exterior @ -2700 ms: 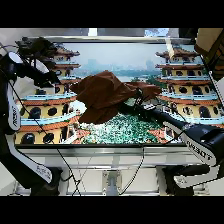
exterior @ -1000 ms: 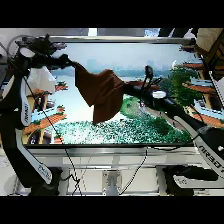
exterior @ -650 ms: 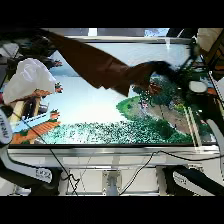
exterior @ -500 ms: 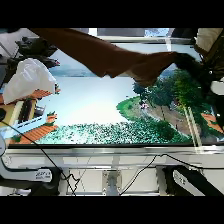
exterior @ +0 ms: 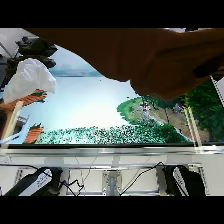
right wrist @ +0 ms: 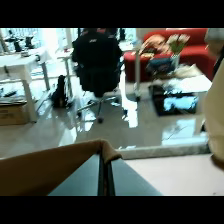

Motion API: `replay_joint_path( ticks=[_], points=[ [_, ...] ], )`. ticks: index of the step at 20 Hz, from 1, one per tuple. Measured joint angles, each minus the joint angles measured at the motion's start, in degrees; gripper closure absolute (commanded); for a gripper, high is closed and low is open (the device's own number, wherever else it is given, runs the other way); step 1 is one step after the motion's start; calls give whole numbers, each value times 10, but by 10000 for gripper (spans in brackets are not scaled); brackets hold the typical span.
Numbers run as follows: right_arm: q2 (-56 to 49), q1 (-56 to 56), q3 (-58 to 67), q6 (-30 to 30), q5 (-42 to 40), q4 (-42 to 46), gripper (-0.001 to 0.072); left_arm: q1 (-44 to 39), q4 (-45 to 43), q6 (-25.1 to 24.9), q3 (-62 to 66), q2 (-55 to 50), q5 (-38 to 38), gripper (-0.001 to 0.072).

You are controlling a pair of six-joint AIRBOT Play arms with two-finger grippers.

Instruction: Fold the shirts.

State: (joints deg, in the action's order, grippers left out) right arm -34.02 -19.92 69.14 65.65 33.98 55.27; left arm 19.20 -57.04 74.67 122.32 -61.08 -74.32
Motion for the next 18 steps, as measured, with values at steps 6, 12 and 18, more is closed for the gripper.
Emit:
replay_joint_path(
  ticks=[6, 12, 18],
  points=[
    [84, -5, 103, 66, 151, 95, 690, 1, -3, 25, 1, 114, -3, 702],
    [24, -5, 123, 108, 252, 183, 689, 1, -84, 40, -111, 72, -78, 699],
    [-133, -5, 23, 119, 385, 183, 687, 1, -33, 26, -382, -25, -179, 696]
  ],
)
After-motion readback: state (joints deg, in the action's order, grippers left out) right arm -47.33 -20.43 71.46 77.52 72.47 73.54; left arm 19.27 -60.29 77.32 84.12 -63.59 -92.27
